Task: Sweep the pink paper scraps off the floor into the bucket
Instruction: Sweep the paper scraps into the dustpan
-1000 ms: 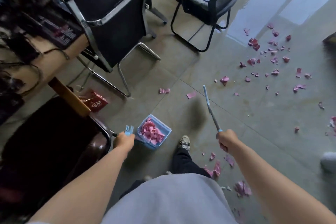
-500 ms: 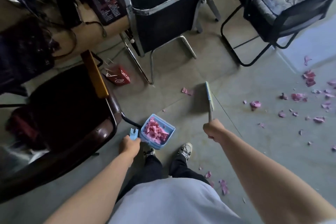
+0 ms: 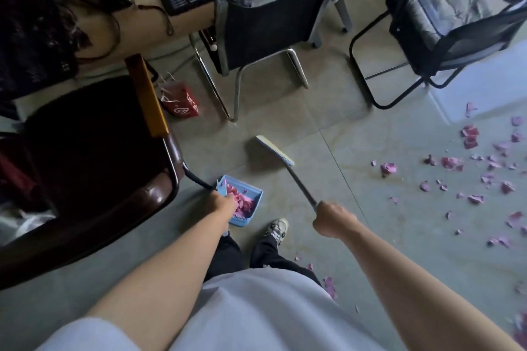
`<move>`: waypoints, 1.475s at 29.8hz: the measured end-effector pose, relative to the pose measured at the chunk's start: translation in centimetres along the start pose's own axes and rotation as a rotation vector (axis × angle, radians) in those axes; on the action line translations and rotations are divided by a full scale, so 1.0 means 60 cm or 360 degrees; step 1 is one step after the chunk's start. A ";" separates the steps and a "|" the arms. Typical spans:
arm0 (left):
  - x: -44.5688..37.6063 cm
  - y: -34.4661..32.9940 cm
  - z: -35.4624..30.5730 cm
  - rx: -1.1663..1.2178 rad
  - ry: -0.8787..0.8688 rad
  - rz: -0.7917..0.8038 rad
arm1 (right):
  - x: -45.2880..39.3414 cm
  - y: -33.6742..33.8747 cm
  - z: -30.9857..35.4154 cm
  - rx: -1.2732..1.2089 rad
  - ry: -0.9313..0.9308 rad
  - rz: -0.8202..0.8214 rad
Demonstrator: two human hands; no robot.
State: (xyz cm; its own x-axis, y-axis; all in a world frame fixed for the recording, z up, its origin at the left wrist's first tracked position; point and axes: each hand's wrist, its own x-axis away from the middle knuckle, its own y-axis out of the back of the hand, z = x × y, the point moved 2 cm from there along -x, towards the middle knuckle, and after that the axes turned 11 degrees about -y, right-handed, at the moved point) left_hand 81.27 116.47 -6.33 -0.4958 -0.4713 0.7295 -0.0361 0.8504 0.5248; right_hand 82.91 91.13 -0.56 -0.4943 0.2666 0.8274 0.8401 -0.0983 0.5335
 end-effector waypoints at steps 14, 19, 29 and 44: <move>-0.011 0.007 0.009 0.0053 -0.0049 0.0039 | 0.080 0.042 -0.042 0.0051 0.0115 0.0121; -0.006 0.008 0.004 0.0057 -0.0085 0.0057 | 0.071 0.023 -0.067 -0.0233 -0.0046 0.0109; 0.012 -0.003 -0.018 -0.0021 -0.0235 0.0058 | 0.023 -0.055 -0.143 -0.0770 -0.0378 0.0083; 0.144 -0.194 -0.211 0.0027 -0.0457 0.0530 | 0.019 -0.169 -0.341 -0.1886 -0.0806 0.0202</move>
State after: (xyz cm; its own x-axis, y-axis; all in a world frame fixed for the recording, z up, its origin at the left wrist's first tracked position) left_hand 88.41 99.54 -0.57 -0.7036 -0.0890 0.7050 0.1533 0.9497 0.2729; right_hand 69.25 72.82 -1.42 -0.0680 0.4985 0.8642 0.0373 -0.8643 0.5016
